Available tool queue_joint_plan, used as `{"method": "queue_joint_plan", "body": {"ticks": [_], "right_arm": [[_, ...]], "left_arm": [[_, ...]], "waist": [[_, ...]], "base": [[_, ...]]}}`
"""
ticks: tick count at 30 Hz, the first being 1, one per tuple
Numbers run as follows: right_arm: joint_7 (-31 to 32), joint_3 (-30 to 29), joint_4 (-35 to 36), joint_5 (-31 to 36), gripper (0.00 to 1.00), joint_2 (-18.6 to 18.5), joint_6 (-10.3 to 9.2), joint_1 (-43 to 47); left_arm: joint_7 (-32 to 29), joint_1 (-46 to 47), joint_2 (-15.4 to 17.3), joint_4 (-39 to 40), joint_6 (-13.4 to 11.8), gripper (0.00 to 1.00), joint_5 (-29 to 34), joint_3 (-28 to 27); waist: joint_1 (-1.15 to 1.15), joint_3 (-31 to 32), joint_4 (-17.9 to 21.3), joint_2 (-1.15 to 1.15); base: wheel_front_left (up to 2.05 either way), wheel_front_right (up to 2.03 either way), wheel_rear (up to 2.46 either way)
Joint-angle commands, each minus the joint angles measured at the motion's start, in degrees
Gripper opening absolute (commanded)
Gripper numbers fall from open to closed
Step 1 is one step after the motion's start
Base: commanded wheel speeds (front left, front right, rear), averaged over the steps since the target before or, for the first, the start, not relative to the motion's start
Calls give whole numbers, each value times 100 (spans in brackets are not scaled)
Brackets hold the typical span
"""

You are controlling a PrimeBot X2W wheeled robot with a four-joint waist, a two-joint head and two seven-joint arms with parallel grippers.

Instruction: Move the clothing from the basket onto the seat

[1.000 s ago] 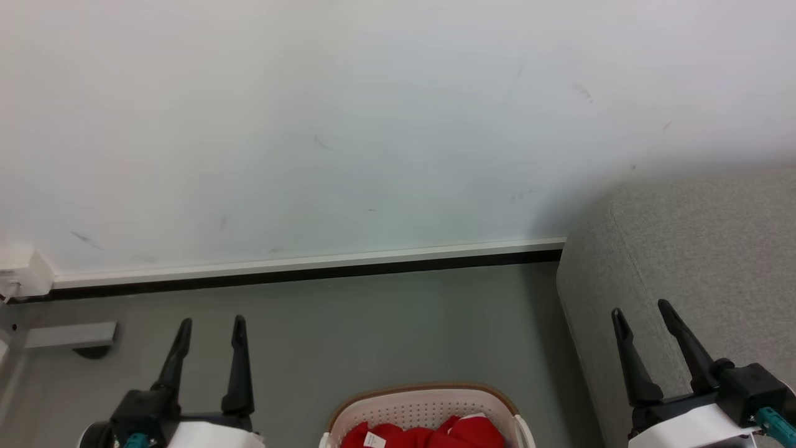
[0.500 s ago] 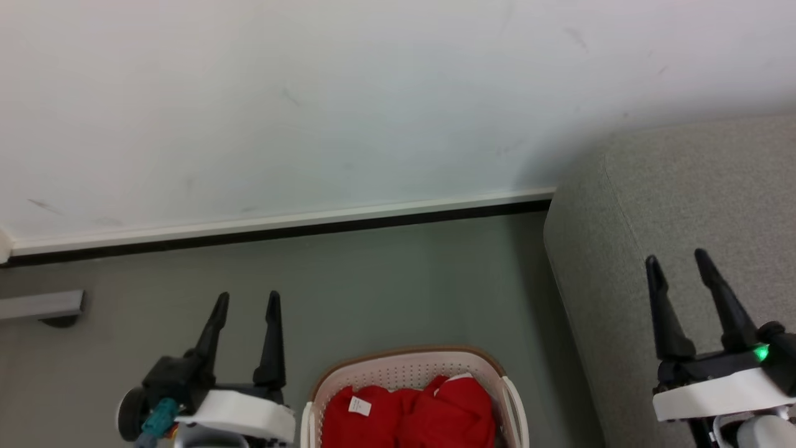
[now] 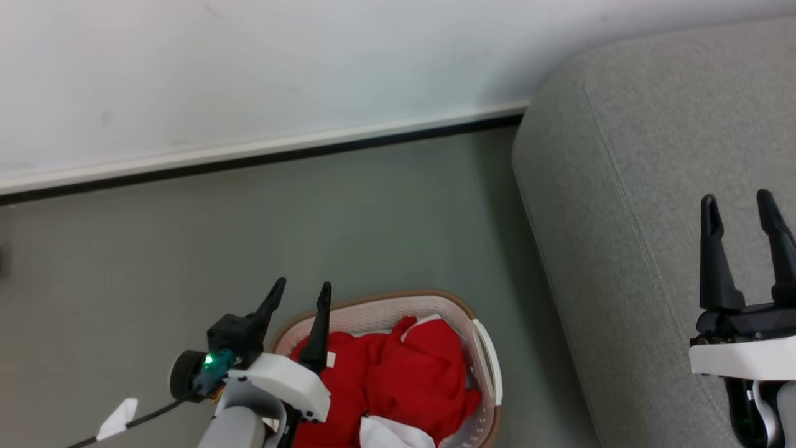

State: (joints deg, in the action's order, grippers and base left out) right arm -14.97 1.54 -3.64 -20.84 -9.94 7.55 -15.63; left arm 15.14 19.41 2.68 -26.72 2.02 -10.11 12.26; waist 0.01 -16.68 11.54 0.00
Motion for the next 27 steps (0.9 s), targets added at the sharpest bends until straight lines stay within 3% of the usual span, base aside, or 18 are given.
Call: {"method": "queue_joint_plan", "body": {"ticks": [1, 15, 27], "right_arm": [[-15, -42, 43, 7, 100, 7, -12, -98], [-15, -398, 409, 1, 100, 171, -12, -497], [-15, -304, 591, 63, 100, 478, -12, -835]], "left_arm": [[2, 99, 40, -138, 38, 100, 67, 13], [-254, 1625, 40, -2723, 379, 100, -105, 587], [-909, 2634, 169, -4281, 402, 100, 110, 968]], "waist": [[-1, -231, 193, 0], [-1, -1369, 726, 0], [-1, -2299, 1227, 0]], "base": [[0, 0, 0], [0, 0, 0], [0, 0, 0]]}}
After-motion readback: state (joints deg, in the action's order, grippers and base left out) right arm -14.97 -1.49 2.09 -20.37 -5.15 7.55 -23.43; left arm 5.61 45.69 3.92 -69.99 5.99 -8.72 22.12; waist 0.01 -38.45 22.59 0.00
